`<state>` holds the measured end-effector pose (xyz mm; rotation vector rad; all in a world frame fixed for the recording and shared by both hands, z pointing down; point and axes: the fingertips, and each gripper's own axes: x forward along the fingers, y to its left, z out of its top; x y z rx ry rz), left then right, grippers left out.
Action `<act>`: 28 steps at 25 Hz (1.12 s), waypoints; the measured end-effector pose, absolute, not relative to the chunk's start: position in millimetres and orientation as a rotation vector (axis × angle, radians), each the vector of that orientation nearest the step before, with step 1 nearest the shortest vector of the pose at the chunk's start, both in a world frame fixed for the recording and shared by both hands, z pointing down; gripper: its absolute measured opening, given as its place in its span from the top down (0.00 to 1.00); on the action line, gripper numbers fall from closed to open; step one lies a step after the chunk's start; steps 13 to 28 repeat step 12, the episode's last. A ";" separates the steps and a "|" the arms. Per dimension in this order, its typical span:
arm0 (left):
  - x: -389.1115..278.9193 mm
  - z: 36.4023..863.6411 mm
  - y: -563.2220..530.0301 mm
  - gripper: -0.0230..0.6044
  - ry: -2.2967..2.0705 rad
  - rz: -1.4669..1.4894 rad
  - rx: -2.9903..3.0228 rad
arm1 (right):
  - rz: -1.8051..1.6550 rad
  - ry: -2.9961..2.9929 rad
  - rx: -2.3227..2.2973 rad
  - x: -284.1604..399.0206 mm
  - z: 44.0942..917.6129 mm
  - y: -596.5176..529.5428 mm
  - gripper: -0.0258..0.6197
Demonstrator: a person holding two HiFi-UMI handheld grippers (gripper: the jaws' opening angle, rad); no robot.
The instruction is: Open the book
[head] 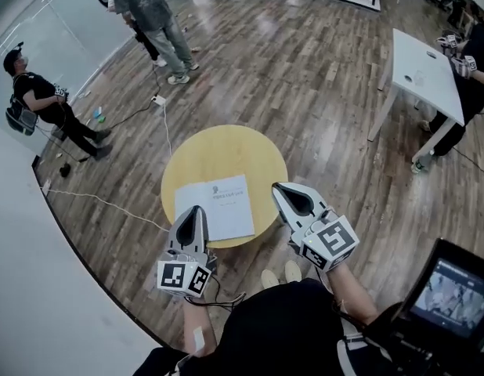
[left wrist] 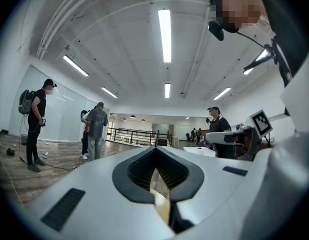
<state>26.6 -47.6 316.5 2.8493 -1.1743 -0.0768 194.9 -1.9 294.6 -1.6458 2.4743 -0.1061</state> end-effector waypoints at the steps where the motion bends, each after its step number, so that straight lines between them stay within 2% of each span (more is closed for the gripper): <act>1: 31.6 313.1 -44.9 0.97 -1.168 -0.080 2.851 | -0.106 2.474 -1.644 198.7 291.5 1.7 0.96; 28: 42.7 309.3 -50.1 0.97 -1.169 -0.084 2.860 | -0.096 2.467 -1.623 206.8 290.0 -3.7 0.96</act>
